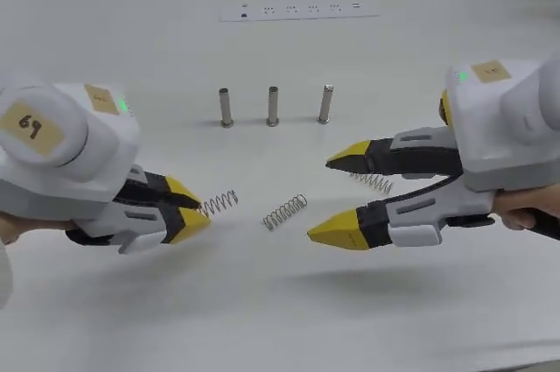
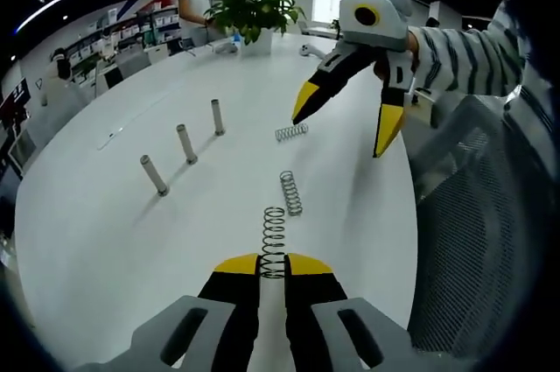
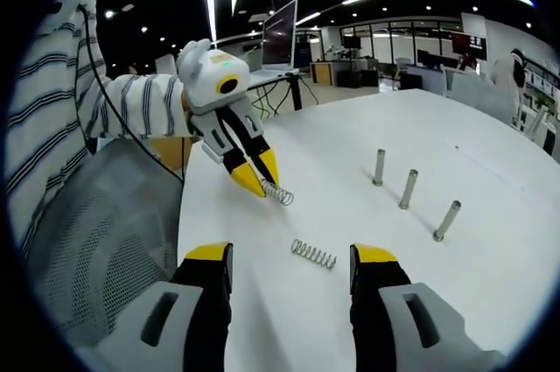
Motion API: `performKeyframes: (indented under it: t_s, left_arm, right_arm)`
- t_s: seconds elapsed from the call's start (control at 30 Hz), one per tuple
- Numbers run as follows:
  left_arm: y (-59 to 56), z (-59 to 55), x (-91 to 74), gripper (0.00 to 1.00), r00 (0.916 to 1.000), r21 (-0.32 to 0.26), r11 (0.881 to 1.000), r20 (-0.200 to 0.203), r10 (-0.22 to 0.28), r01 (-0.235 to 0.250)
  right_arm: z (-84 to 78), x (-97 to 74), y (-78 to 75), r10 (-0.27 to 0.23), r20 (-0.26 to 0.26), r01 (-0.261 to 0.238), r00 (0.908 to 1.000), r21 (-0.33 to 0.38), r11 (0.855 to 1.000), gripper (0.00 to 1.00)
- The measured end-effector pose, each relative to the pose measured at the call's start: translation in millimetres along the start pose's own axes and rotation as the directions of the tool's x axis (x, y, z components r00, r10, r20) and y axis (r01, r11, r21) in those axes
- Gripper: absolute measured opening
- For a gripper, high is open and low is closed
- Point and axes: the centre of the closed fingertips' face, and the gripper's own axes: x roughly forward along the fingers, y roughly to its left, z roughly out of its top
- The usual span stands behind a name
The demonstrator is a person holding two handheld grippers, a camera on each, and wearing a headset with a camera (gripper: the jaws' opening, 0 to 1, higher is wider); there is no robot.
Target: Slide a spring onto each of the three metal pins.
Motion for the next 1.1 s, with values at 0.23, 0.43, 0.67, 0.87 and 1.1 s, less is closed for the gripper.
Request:
performKeyframes:
  t_s: [0.23, 0.43, 0.67, 0.87, 1.1]
  left_arm:
    - [-6.5, 8.1, -0.3, 0.02, 0.9994, 0.035, 0.999, 0.017, -0.029, 0.028]
    - [-13.3, 16.0, -0.6, 0.02, 0.9982, 0.083, 0.995, 0.029, -0.053, 0.051]
    - [-19.6, 24.5, -0.2, 0.02, 0.9958, 0.107, 0.991, 0.046, -0.080, 0.074]
    - [-27.7, 29.9, 0.4, 0.02, 0.9922, 0.131, 0.986, 0.056, -0.112, 0.104]
    - [-36.5, 34.5, 1.3, 0.02, 0.9859, 0.154, 0.978, 0.065, -0.154, 0.143]
  right_arm:
    - [-0.9, 5.1, 5.7, 0.033, -0.017, -0.034, 0.9993, -0.019, 0.999, 0.40]
    - [2.6, 9.4, 8.5, 0.048, -0.005, -0.048, 0.9989, -0.031, 0.998, 0.33]
    - [3.8, 13.6, 11.9, 0.066, -0.008, -0.066, 0.9978, -0.040, 0.997, 0.23]
    - [5.0, 16.5, 14.2, 0.081, -0.004, -0.081, 0.9967, -0.032, 0.996, 0.17]
    - [8.7, 20.0, 18.5, 0.102, 0.006, -0.102, 0.9947, -0.038, 0.994, 0.15]
